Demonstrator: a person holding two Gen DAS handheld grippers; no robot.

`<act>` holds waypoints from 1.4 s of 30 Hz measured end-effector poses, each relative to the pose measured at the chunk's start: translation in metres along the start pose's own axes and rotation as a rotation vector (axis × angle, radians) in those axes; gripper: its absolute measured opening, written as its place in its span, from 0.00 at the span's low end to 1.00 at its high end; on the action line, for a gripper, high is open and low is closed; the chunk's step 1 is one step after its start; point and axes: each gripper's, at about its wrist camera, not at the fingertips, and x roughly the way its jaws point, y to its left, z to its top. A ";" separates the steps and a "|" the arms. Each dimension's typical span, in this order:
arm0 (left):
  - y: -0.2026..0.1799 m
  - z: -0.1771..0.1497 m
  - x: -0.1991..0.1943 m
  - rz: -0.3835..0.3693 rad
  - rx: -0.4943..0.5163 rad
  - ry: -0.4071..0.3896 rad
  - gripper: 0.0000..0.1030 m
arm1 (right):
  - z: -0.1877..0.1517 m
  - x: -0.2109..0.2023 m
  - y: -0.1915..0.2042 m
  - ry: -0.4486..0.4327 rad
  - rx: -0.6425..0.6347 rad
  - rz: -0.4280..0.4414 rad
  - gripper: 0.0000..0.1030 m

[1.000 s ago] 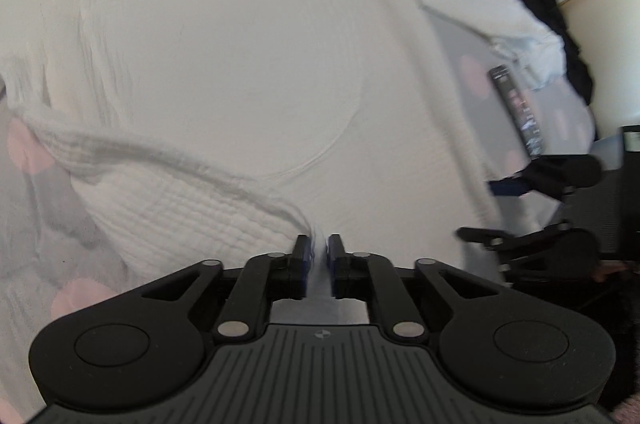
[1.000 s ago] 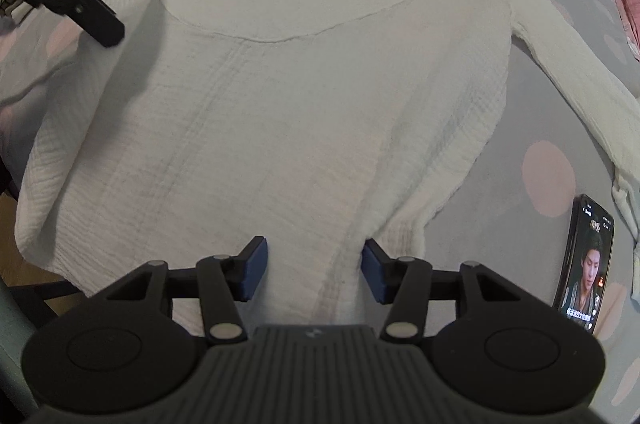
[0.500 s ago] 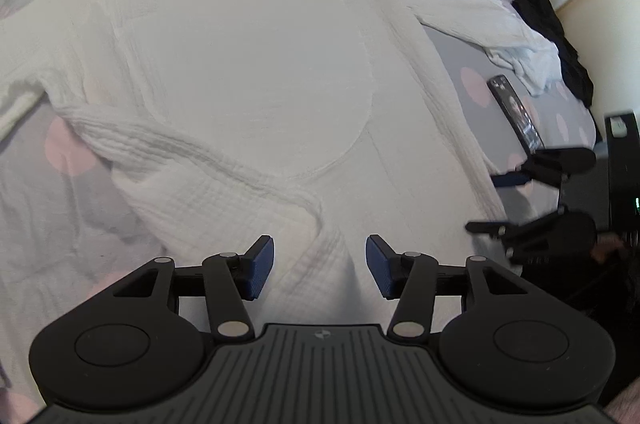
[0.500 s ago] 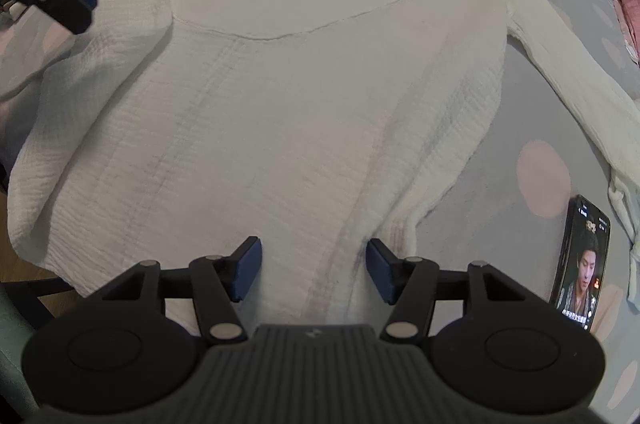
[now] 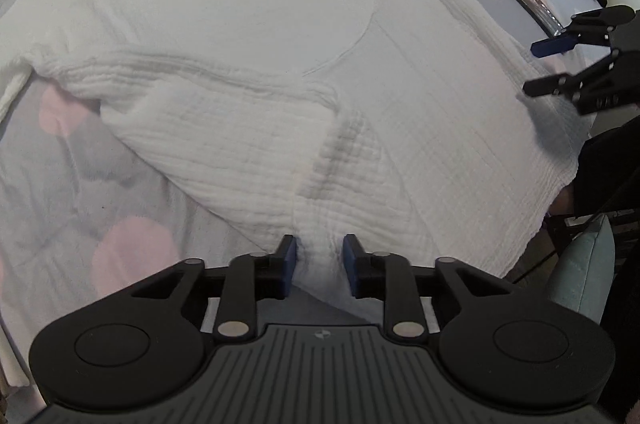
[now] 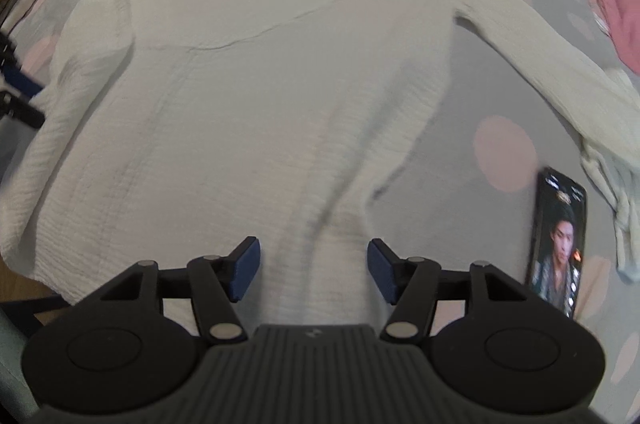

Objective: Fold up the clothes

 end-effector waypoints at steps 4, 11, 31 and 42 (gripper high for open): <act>0.001 -0.003 -0.004 -0.002 -0.005 -0.001 0.10 | -0.011 -0.010 -0.025 -0.002 0.110 0.020 0.62; 0.002 -0.008 -0.004 0.025 -0.016 0.001 0.10 | -0.029 -0.003 -0.046 0.035 0.217 0.037 0.54; -0.005 -0.044 -0.114 -0.064 -0.267 -0.151 0.03 | -0.011 -0.063 -0.031 0.041 0.149 0.154 0.05; 0.024 -0.100 -0.124 0.051 -0.374 0.133 0.03 | -0.037 -0.088 -0.046 0.208 -0.018 0.021 0.05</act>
